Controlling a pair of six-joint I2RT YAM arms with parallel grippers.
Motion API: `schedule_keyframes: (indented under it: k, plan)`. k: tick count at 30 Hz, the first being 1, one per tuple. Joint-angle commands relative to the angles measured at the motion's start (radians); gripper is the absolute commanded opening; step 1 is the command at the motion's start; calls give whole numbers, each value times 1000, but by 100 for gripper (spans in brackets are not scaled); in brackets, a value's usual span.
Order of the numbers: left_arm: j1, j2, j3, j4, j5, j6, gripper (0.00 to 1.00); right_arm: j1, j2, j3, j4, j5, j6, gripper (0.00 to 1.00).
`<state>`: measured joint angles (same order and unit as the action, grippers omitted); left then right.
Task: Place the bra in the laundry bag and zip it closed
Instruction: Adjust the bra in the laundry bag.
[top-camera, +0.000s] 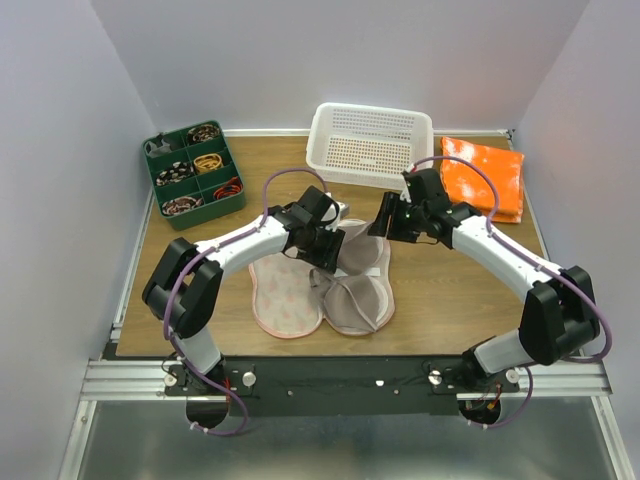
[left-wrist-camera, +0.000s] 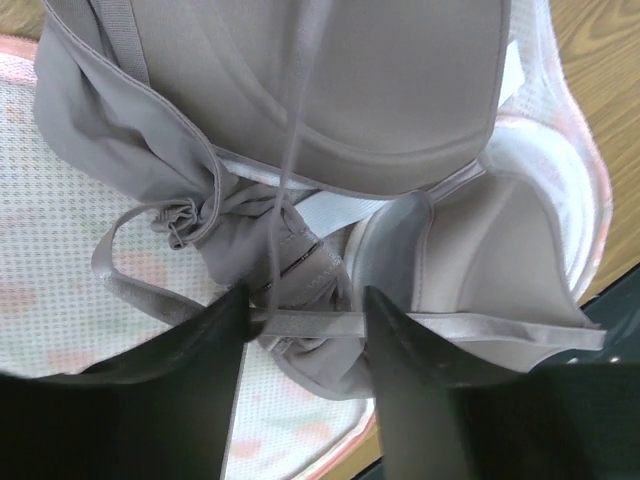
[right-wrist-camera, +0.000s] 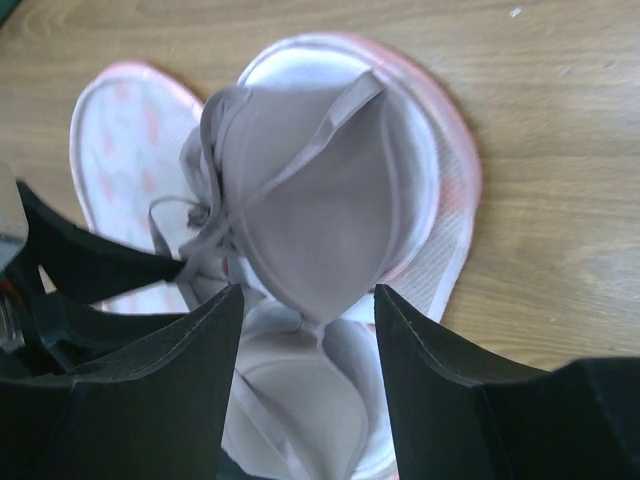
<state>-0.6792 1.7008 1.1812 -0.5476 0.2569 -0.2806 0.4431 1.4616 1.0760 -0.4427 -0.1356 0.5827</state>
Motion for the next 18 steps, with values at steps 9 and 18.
schedule_keyframes:
  k: [9, 18]
  plan:
    - [-8, -72, -3, -38, -35, -20, 72, 26, -101, -172, 82, -311, 14, 63]
    - [-8, -174, -11, -61, -142, -57, 75, 42, -165, -240, 182, -419, 120, 63]
